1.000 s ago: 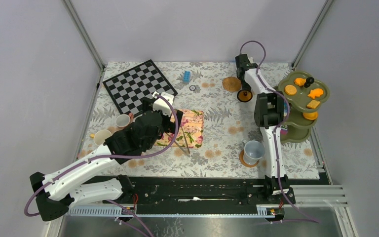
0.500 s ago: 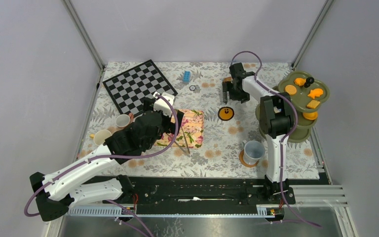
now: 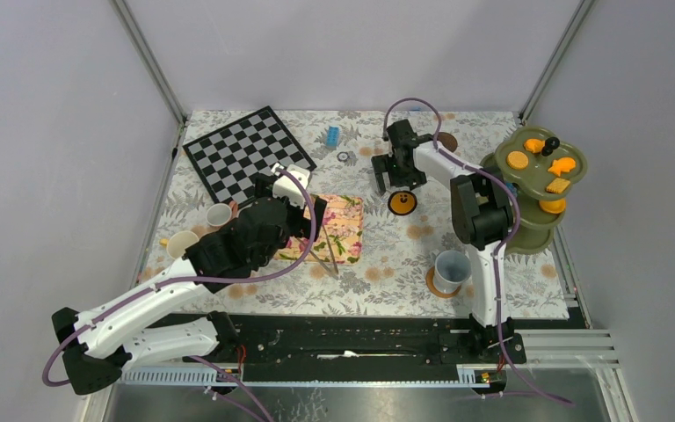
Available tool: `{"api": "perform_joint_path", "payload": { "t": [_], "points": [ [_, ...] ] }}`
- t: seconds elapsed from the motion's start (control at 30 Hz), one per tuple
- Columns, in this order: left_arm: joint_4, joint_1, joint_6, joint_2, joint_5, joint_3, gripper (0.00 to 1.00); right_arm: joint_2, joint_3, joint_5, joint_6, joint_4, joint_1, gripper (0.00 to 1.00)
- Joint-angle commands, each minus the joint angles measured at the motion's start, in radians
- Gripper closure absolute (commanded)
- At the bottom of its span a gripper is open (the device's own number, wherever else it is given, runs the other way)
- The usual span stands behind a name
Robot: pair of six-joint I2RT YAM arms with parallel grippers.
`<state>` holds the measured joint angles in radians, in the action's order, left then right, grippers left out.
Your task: Serve the afternoon tea
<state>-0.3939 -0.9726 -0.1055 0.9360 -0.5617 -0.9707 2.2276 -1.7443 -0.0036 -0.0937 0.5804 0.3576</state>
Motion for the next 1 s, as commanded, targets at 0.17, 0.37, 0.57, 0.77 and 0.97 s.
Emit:
{"api": "perform_joint_path", "payload": {
  "t": [0.17, 0.37, 0.57, 0.77, 0.97],
  "points": [
    [0.038, 0.006, -0.014, -0.021, 0.024, 0.0, 0.01, -0.054, 0.153, 0.092, 0.029, 0.032, -0.004, 0.06],
    [0.035, 0.006, -0.019, -0.033, 0.028, 0.0, 0.01, -0.12, 0.274, 0.087, 0.005, 0.0, -0.005, 0.11],
    [0.035, 0.006, -0.024, -0.04, 0.043, 0.0, 0.01, -0.199, 0.388, 0.188, -0.008, 0.016, -0.006, 0.12],
    [0.035, 0.006, -0.028, -0.044, 0.061, -0.002, 0.01, -0.295, 0.515, 0.222, -0.039, 0.028, -0.009, 0.12],
    [0.036, 0.006, -0.032, -0.05, 0.066, -0.001, 0.01, -0.358, 0.603, 0.247, -0.081, 0.051, -0.009, 0.12]
  ]
}}
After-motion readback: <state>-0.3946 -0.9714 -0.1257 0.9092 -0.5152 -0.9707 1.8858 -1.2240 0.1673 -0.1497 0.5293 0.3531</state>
